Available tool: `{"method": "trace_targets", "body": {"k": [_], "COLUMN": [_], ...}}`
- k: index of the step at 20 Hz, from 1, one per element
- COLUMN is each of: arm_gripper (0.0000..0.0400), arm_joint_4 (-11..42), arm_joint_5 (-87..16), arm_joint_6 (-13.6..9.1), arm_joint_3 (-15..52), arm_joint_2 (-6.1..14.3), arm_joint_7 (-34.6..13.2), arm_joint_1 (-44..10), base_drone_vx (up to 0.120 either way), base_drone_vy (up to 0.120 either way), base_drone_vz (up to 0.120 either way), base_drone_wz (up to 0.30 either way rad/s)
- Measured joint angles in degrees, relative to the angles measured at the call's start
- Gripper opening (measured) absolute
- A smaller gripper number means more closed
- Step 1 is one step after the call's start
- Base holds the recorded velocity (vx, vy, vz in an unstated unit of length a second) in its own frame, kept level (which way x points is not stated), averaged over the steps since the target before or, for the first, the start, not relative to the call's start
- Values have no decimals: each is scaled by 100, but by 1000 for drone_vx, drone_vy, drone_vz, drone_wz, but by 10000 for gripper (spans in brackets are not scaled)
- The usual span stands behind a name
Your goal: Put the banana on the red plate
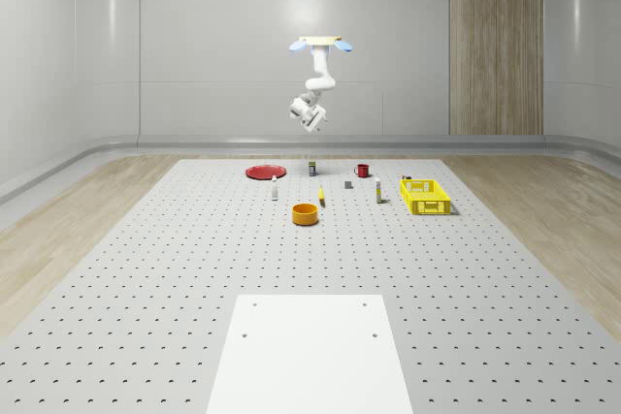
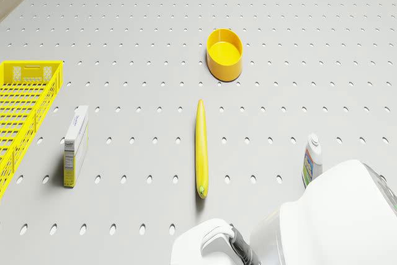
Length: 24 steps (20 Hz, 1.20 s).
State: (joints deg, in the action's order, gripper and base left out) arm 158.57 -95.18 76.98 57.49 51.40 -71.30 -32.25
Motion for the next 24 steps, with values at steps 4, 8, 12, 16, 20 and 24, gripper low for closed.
{"method": "trace_targets", "body": {"k": [4,8,12,16,20,24], "arm_gripper": [400,400,400,400,400,400], "arm_joint_4": [499,670,724,738,738,733], "arm_joint_5": [-1158,-1650,-1826,-1865,-1843,-1796], "arm_joint_6": [-519,-848,-986,-1004,-958,-878], "arm_joint_3": [654,1020,1223,1346,1429,1492], "arm_joint_2": [284,524,716,875,1016,1146], "arm_joint_7": [-796,-1284,-1564,-1730,-1835,-1909], "arm_joint_1": [-1120,-1860,-2283,-2520,-2661,-2753], "base_drone_vx": [120,120,120,120,120,120], "base_drone_vy": [0,0,-20,-40,0,0], "base_drone_vz": [-120,-120,-120,-20,0,-120], "base_drone_wz": [0,0,0,0,0,0]}}
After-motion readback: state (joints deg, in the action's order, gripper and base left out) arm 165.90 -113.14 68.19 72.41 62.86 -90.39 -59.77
